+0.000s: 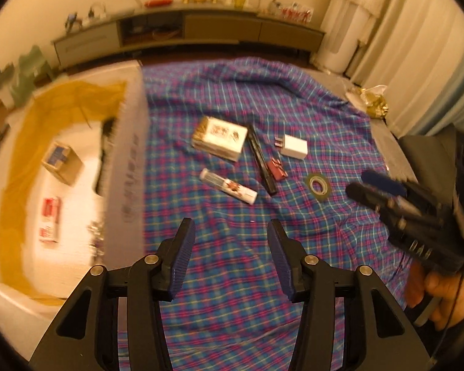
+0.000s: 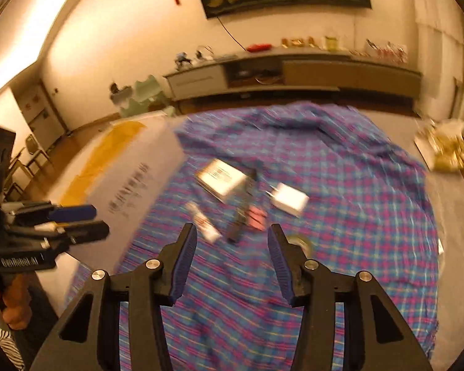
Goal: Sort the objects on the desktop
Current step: 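Move both open tools back over the plaid cloth, then grasp the clear vial with the left tool while the right tool grasps the green tape roll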
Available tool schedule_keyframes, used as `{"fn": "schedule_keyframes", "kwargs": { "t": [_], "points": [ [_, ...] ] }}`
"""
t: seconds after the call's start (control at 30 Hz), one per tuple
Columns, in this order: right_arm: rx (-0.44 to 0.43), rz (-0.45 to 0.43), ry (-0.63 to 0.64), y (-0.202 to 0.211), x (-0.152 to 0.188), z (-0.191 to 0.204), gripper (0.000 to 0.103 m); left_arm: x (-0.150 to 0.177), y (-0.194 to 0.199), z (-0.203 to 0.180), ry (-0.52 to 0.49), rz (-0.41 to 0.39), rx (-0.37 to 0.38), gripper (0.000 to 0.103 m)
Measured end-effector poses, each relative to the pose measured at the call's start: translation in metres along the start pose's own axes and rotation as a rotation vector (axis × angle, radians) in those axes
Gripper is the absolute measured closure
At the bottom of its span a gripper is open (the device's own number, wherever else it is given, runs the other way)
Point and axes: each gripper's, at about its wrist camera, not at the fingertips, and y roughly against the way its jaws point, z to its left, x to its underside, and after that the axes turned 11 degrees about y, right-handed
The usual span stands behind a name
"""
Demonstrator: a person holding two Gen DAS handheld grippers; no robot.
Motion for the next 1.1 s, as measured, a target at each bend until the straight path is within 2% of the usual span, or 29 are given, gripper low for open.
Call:
{"fn": "schedule_keyframes", "kwargs": {
  "t": [0.2,0.3,0.4,0.53,0.7,0.8,0.87,0.9,0.93,0.97,1.0,1.1],
  "points": [
    [0.059,0.154,0.041,-0.042,0.024,-0.02,0.053,-0.012,-0.063,0.004,0.173,0.134,0.021,0.051],
    [0.066,0.173,0.084,-0.051,0.021,-0.019,0.053,-0.019,-0.09,0.012,0.271,0.173,0.011,0.051],
    [0.078,0.189,0.112,-0.06,0.018,-0.021,0.052,-0.024,-0.108,0.016,0.32,0.189,0.007,0.051],
    [0.098,0.217,0.144,-0.078,0.016,-0.027,0.046,-0.03,-0.125,0.016,0.34,0.195,-0.018,0.051],
    [0.083,0.245,0.136,-0.095,0.016,-0.034,0.046,-0.04,-0.13,0.005,0.311,0.155,-0.035,0.043],
    [0.075,0.248,0.124,-0.095,0.014,-0.037,0.054,-0.042,-0.13,-0.002,0.295,0.147,-0.042,0.042],
    [0.067,0.248,0.114,-0.094,0.014,-0.038,0.054,-0.039,-0.13,-0.004,0.279,0.139,-0.036,0.046],
    [0.063,0.246,0.112,-0.094,0.015,-0.038,0.054,-0.037,-0.129,-0.005,0.269,0.13,-0.036,0.051],
    [0.061,0.242,0.112,-0.092,0.014,-0.038,0.054,-0.035,-0.129,-0.006,0.257,0.129,-0.04,0.066],
    [0.059,0.237,0.111,-0.091,0.014,-0.038,0.054,-0.033,-0.128,-0.007,0.25,0.133,-0.04,0.074],
    [0.058,0.228,0.111,-0.088,0.013,-0.036,0.054,-0.034,-0.128,-0.006,0.252,0.133,-0.029,0.076],
    [0.052,0.196,0.095,-0.077,0.007,-0.037,0.054,-0.036,-0.125,-0.004,0.24,0.12,-0.032,0.088]
  ]
}}
